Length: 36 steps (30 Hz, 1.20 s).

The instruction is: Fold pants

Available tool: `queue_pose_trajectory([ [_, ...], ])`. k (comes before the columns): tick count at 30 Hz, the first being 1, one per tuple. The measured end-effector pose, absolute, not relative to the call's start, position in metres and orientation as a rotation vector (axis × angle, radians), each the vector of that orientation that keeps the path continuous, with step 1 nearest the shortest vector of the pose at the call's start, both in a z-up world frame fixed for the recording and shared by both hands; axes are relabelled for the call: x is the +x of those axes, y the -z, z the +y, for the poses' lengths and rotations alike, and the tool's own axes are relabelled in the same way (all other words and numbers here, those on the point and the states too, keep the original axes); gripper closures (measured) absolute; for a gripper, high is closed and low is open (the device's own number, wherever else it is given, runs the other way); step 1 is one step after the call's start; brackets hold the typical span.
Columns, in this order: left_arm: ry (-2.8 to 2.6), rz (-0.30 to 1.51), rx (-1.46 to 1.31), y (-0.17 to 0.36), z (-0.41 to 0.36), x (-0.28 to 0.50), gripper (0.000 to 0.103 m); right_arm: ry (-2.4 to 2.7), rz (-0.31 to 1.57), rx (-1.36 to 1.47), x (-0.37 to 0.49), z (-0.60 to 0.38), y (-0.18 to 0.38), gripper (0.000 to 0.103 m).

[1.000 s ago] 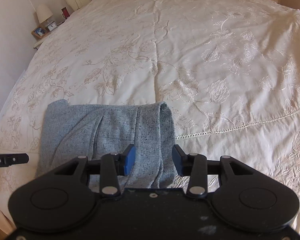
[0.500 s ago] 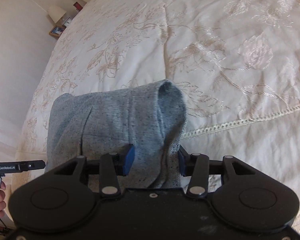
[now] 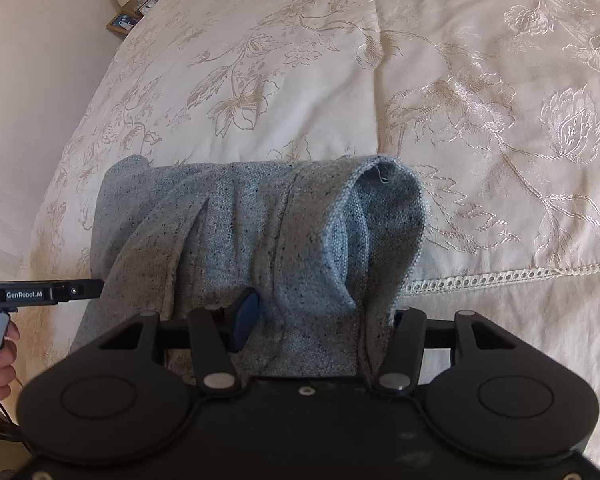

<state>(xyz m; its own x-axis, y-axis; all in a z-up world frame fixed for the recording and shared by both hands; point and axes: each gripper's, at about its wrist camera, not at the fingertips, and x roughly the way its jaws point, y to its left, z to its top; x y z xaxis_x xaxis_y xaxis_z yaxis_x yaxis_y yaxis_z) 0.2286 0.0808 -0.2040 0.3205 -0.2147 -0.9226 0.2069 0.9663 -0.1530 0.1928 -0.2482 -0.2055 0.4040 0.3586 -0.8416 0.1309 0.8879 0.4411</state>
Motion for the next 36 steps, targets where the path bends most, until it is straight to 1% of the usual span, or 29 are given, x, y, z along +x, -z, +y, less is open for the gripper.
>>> queue_pose_trajectory([
  [2,0.233,1.193,0.0,0.203,0.088,0.228,0.051,-0.142,1.152,0.467,0.193,-0.244,0.204,0.05],
  [3,0.217,1.196,-0.003,0.206,0.091,0.23,0.045,-0.139,1.148,0.458,0.19,-0.244,0.204,0.051],
  [6,0.273,1.255,-0.045,0.221,0.093,0.237,0.043,-0.123,1.146,0.458,0.191,-0.241,0.206,0.051],
  [9,0.341,1.291,-0.042,0.227,0.073,0.242,0.041,-0.11,1.147,0.456,0.19,-0.24,0.204,0.05],
  [10,0.343,1.289,-0.029,0.226,0.065,0.241,0.035,-0.107,1.146,0.451,0.191,-0.237,0.204,0.05],
  [11,0.346,1.298,-0.029,0.227,0.059,0.242,0.033,-0.104,1.143,0.446,0.191,-0.235,0.203,0.051],
  [12,0.358,1.306,-0.045,0.228,0.057,0.244,0.035,-0.101,1.138,0.44,0.189,-0.234,0.2,0.052],
  [13,0.367,1.302,-0.08,0.226,0.059,0.244,0.051,-0.098,1.132,0.434,0.189,-0.233,0.196,0.059],
  [14,0.388,1.296,-0.127,0.223,0.062,0.245,0.073,-0.1,1.126,0.433,0.188,-0.232,0.192,0.064],
  [15,0.404,1.292,-0.183,0.217,0.066,0.244,0.084,-0.104,1.117,0.427,0.187,-0.23,0.183,0.07],
  [16,0.394,1.264,-0.183,0.209,0.068,0.24,0.085,-0.107,1.108,0.414,0.186,-0.228,0.175,0.073],
  [18,0.409,1.201,-0.13,0.19,0.068,0.229,0.087,-0.122,1.086,0.376,0.185,-0.22,0.158,0.075],
  [22,0.409,1.103,-0.09,0.151,0.075,0.213,0.087,-0.18,1.035,0.341,0.189,-0.198,0.122,0.076],
  [25,0.353,1.034,-0.099,0.124,0.101,0.214,0.087,-0.246,0.983,0.298,0.204,-0.172,0.097,0.076],
  [28,0.293,1.012,-0.124,0.107,0.137,0.232,0.087,-0.316,0.962,0.307,0.243,-0.14,0.08,0.076],
  [32,0.195,0.976,-0.134,0.098,0.186,0.262,0.086,-0.397,0.936,0.284,0.305,-0.091,0.078,0.076],
  [33,0.165,0.972,-0.142,0.101,0.198,0.271,0.085,-0.41,0.943,0.293,0.325,-0.078,0.083,0.076],
  [35,0.09,0.992,-0.158,0.113,0.22,0.288,0.074,-0.387,0.992,0.302,0.361,-0.056,0.102,0.072],
  [36,0.006,1.009,-0.141,0.125,0.231,0.298,0.069,-0.343,1.024,0.27,0.375,-0.046,0.113,0.065],
])
